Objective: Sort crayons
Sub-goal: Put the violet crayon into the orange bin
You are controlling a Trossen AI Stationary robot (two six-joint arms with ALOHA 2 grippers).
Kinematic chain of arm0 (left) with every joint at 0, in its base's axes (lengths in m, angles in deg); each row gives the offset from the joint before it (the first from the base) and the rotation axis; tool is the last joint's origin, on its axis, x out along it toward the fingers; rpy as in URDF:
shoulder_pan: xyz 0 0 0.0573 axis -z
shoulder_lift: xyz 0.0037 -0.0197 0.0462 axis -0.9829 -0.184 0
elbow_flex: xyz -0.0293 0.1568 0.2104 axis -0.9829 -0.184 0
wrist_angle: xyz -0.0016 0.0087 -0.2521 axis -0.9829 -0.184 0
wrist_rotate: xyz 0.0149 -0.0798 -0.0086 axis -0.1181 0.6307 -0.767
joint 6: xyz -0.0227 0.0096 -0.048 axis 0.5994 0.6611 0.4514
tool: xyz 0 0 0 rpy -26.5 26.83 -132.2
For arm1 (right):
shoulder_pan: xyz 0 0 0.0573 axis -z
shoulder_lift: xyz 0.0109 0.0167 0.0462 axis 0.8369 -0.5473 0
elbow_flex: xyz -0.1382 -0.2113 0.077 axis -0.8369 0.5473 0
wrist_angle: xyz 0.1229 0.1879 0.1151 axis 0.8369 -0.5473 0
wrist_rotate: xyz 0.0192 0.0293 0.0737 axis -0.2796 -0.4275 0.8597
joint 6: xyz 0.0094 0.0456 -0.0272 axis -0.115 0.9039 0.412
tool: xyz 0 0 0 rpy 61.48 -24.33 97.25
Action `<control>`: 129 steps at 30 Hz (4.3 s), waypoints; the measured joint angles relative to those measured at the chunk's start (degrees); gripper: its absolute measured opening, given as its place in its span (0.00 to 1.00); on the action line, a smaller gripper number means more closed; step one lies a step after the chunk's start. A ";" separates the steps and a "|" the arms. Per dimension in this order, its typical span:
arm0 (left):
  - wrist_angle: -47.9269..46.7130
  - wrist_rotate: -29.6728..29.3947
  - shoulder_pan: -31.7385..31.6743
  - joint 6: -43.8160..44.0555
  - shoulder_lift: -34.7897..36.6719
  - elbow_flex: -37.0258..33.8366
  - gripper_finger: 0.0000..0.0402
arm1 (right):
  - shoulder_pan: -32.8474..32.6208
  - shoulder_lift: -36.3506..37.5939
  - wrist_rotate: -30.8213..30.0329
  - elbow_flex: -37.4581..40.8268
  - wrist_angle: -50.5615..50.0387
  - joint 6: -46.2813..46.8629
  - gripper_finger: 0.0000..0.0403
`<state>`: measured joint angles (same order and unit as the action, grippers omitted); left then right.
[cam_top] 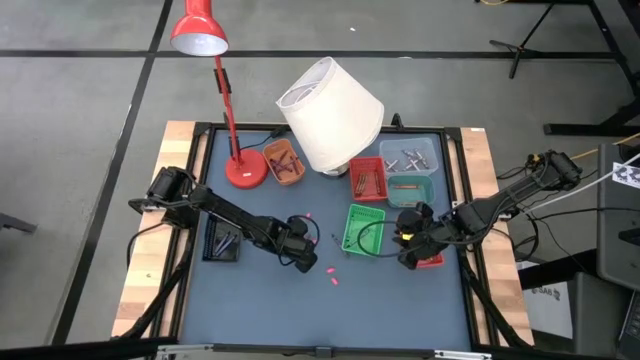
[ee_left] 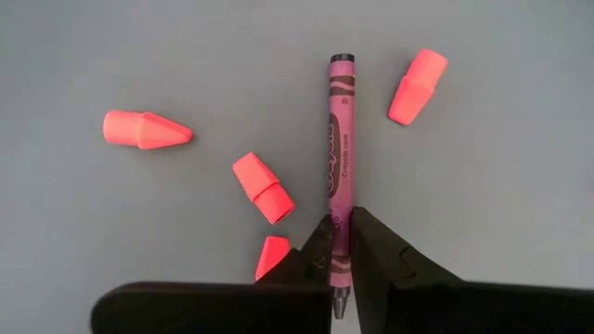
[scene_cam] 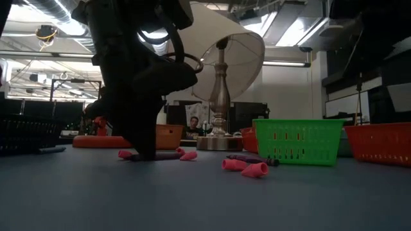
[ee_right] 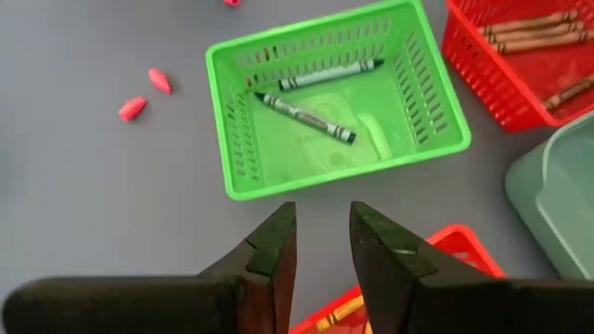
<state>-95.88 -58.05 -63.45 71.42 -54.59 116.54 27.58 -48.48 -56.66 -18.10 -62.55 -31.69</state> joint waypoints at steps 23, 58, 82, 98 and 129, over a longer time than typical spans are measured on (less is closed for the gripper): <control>-0.57 -4.89 -3.56 -2.03 9.45 0.00 0.00 | 0.00 -0.10 -7.62 3.14 1.70 -4.85 0.25; -12.00 -18.18 -30.49 -21.30 16.53 0.00 0.09 | 0.02 4.56 -4.00 8.85 23.13 -21.40 0.25; -10.12 -19.77 -26.42 -21.00 16.50 0.00 0.16 | 13.62 20.87 9.54 8.72 28.79 -51.12 0.25; -4.53 -19.53 -13.33 -16.58 16.50 0.00 0.16 | 19.54 27.50 17.51 13.64 29.16 -50.65 0.25; 52.15 -5.39 -1.94 -52.81 2.28 0.02 0.16 | 19.52 59.93 14.98 41.47 47.16 -43.55 0.25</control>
<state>-43.73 -63.44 -65.40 18.61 -52.31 116.56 47.10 11.44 -41.68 23.37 -15.39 -75.23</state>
